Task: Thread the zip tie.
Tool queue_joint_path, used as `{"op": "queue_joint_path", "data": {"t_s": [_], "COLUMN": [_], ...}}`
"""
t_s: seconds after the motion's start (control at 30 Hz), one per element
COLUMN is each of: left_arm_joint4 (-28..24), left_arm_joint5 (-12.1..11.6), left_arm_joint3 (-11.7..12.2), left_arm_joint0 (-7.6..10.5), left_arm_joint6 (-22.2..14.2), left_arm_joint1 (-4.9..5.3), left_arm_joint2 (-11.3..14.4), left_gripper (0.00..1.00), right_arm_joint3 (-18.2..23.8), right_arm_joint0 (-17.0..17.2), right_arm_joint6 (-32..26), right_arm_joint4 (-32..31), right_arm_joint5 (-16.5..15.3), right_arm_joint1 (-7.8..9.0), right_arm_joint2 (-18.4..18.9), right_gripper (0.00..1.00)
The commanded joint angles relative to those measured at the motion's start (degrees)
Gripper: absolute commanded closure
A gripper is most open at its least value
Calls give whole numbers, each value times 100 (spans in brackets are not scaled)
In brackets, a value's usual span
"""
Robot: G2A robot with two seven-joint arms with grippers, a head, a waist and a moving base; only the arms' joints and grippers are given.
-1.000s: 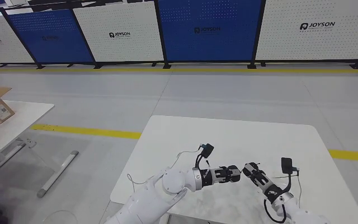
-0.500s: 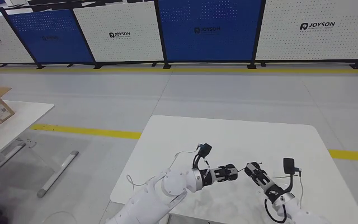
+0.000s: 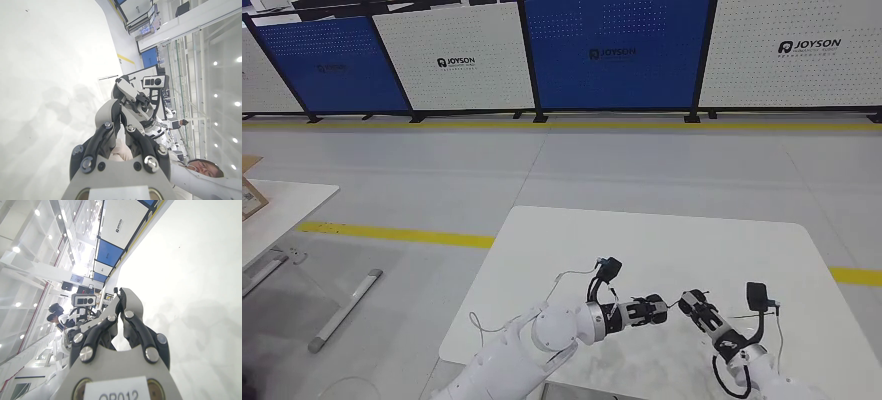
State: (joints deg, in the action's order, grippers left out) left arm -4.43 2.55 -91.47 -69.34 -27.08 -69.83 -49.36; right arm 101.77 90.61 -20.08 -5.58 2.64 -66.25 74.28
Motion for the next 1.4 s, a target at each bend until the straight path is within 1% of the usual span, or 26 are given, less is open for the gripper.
{"op": "queue_joint_path", "data": {"t_s": [0.0, 0.1, 0.23, 0.3, 0.37, 0.47, 0.53, 0.7, 0.73, 0.8, 0.83, 0.9, 1.07, 1.13, 1.3, 1.37], "left_arm_joint4": [14, 22, 37, 20, 20, 50, 37, -26, -38, -46, -55, -59, -49, -38, 22, 43], "left_arm_joint5": [26, 53, 70, 51, 49, 114, 171, 246, 261, 284, 284, 278, 270, 274, 304, 310], "left_arm_joint3": [6, 18, 17, 22, 29, 50, 74, 195, 224, 254, 266, 279, 274, 264, 216, 194], "left_arm_joint0": [21, 39, 42, 37, 34, 51, 82, 182, 196, 220, 228, 231, 214, 202, 157, 139], "left_arm_joint6": [-11, 5, 47, 63, 68, 86, 108, 138, 149, 176, 186, 192, 213, 220, 228, 222], "left_arm_joint1": [-4, -9, -11, -11, -10, -13, -23, -59, -64, -74, -79, -82, -82, -79, -62, -56], "left_arm_joint2": [22, 40, 48, 43, 39, 57, 76, 143, 150, 166, 173, 180, 179, 171, 138, 131], "left_gripper": [67, 63, 64, 66, 66, 70, 75, 77, 78, 84, 84, 85, 84, 82, 82, 84], "right_arm_joint3": [11, 45, 92, 99, 94, 98, 109, 136, 140, 143, 142, 137, 114, 110, 101, 108], "right_arm_joint0": [6, 41, 77, 66, 48, 32, 30, 66, 75, 93, 102, 112, 114, 113, 119, 127], "right_arm_joint6": [19, 111, 270, 283, 278, 259, 254, 287, 290, 287, 281, 269, 244, 246, 335, 365], "right_arm_joint4": [-38, -144, -371, -425, -450, -474, -498, -550, -556, -564, -562, -551, -519, -516, -551, -568], "right_arm_joint5": [8, -17, 53, 97, 118, 116, 97, 37, 28, 10, -2, -21, -51, -52, -17, -7], "right_arm_joint1": [0, -3, -13, -20, -25, -30, -32, -36, -36, -36, -36, -36, -40, -43, -52, -56], "right_arm_joint2": [8, 0, -65, -107, -123, -136, -142, -129, -123, -111, -102, -87, -58, -53, -37, -46], "right_gripper": [100, 100, 100, 100, 100, 100, 100, 100, 100, 100, 100, 100, 100, 100, 100, 100]}}
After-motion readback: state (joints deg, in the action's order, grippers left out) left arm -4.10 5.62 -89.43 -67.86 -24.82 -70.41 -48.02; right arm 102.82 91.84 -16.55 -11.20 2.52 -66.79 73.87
